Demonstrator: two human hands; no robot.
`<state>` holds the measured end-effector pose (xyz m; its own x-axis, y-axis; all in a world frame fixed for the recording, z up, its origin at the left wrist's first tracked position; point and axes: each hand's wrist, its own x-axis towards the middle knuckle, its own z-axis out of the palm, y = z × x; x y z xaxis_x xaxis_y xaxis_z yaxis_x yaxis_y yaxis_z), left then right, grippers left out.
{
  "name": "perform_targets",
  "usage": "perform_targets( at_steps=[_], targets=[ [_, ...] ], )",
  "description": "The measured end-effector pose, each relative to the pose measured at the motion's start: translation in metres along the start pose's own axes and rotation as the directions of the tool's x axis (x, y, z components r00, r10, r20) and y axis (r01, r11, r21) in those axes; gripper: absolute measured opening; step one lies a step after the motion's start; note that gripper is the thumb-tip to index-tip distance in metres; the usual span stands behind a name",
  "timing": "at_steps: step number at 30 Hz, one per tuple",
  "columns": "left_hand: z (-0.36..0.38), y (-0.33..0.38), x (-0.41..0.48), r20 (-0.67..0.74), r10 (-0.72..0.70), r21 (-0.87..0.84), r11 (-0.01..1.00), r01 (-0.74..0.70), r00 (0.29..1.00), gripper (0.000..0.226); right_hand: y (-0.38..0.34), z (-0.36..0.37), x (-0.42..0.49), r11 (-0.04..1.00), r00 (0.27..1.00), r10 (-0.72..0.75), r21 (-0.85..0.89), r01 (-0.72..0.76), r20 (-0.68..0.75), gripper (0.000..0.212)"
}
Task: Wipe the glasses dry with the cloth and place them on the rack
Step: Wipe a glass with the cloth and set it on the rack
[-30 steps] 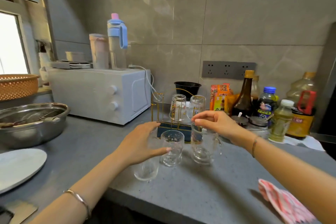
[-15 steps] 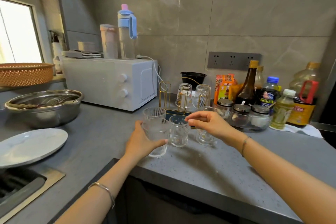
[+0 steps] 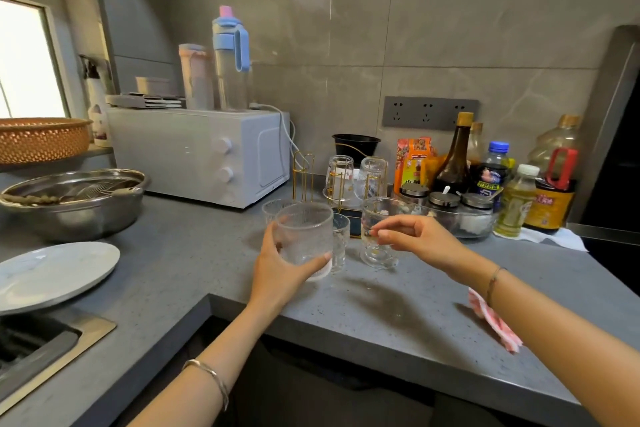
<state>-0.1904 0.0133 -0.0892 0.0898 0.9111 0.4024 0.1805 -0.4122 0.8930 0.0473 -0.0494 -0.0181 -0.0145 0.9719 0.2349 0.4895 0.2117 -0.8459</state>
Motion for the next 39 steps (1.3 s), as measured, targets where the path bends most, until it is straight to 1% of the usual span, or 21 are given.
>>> perform_targets(
  at_steps=[3,5,8,10,14,16,18,20,22,24,25,27,28,30,32,33,35,36,37,38,39],
  targets=[
    [0.019,0.022,-0.002,0.068,0.057,-0.107,0.993,-0.05,0.996,0.103,0.004,-0.018,-0.012,1.0,0.999,0.012,-0.003,-0.012,-0.042,0.015],
    [0.038,0.034,-0.005,0.111,0.061,-0.141,0.989,-0.045,0.992,0.107,0.011,-0.03,-0.022,0.999,0.997,0.035,0.007,-0.035,-0.069,0.014],
    [0.067,0.045,-0.011,0.164,0.094,-0.168,0.984,-0.066,0.982,0.105,0.028,-0.047,-0.04,0.997,0.99,0.073,0.018,-0.071,-0.123,0.013],
    [0.082,0.045,-0.015,0.189,0.069,-0.18,0.983,-0.034,0.98,0.103,0.041,-0.053,-0.051,0.996,0.985,0.084,-0.005,-0.086,-0.152,0.013],
    [0.114,0.046,-0.023,0.236,0.001,-0.189,0.981,0.045,0.972,0.085,0.071,-0.068,-0.077,0.979,0.968,0.164,-0.087,-0.183,-0.19,0.018],
    [0.127,0.049,-0.027,0.275,-0.017,-0.209,0.975,0.077,0.961,0.076,0.084,-0.074,-0.087,0.952,0.955,0.216,-0.172,-0.252,-0.204,0.025],
    [0.138,0.05,-0.03,0.301,-0.03,-0.222,0.97,0.1,0.953,0.077,0.092,-0.076,-0.095,0.92,0.947,0.251,-0.254,-0.297,-0.199,0.036],
    [0.148,0.048,-0.031,0.312,-0.045,-0.231,0.965,0.122,0.949,0.08,0.097,-0.072,-0.101,0.891,0.945,0.269,-0.325,-0.318,-0.187,0.039],
    [0.157,0.047,-0.032,0.325,-0.051,-0.248,0.959,0.138,0.944,0.082,0.097,-0.066,-0.107,0.85,0.947,0.253,-0.421,-0.316,-0.2,0.038],
    [0.165,0.046,-0.034,0.335,-0.075,-0.242,0.957,0.163,0.939,0.082,0.103,-0.06,-0.112,0.819,0.948,0.205,-0.489,-0.302,-0.243,0.041],
    [0.168,0.046,-0.036,0.343,-0.083,-0.239,0.956,0.172,0.936,0.082,0.104,-0.058,-0.114,0.809,0.947,0.176,-0.508,-0.295,-0.268,0.038],
    [0.174,0.045,-0.038,0.359,-0.097,-0.235,0.953,0.19,0.928,0.087,0.103,-0.053,-0.118,0.8,0.939,0.146,-0.522,-0.296,-0.31,0.018],
    [0.175,0.045,-0.038,0.364,-0.095,-0.244,0.95,0.193,0.927,0.094,0.102,-0.052,-0.118,0.804,0.93,0.156,-0.505,-0.315,-0.333,0.013],
    [0.177,0.048,-0.038,0.382,-0.109,-0.263,0.939,0.221,0.918,0.105,0.097,-0.052,-0.117,0.85,0.897,0.196,-0.388,-0.357,-0.395,0.035],
    [0.178,0.049,-0.037,0.422,-0.135,-0.282,0.92,0.271,0.897,0.1,0.094,-0.057,-0.115,0.921,0.841,0.258,-0.14,-0.363,-0.476,0.046],
    [0.178,0.05,-0.037,0.448,-0.15,-0.283,0.911,0.299,0.881,0.099,0.091,-0.06,-0.113,0.939,0.795,0.299,0.012,-0.345,-0.527,0.045],
    [0.179,0.049,-0.035,0.488,-0.166,-0.288,0.896,0.338,0.857,0.116,0.081,-0.063,-0.11,0.927,0.702,0.372,0.288,-0.241,-0.607,0.034],
    [0.178,0.051,-0.035,0.501,-0.181,-0.301,0.881,0.366,0.846,0.121,0.073,-0.064,-0.108,0.924,0.669,0.358,0.352,-0.151,-0.652,0.031],
    [0.178,0.052,-0.036,0.515,-0.194,-0.334,0.851,0.404,0.835,0.117,0.062,-0.062,-0.108,0.921,0.65,0.328,0.384,-0.06,-0.685,0.03],
    [0.178,0.058,-0.038,0.532,-0.186,-0.38,0.819,0.43,0.826,0.105,0.054,-0.061,-0.106,0.921,0.643,0.279,0.387,0.03,-0.714,0.027],
    [0.178,0.062,-0.038,0.546,-0.171,-0.43,0.783,0.45,0.82,0.097,0.041,-0.058,-0.105,0.914,0.651,0.231,0.391,0.11,-0.723,0.025]
  ],
)
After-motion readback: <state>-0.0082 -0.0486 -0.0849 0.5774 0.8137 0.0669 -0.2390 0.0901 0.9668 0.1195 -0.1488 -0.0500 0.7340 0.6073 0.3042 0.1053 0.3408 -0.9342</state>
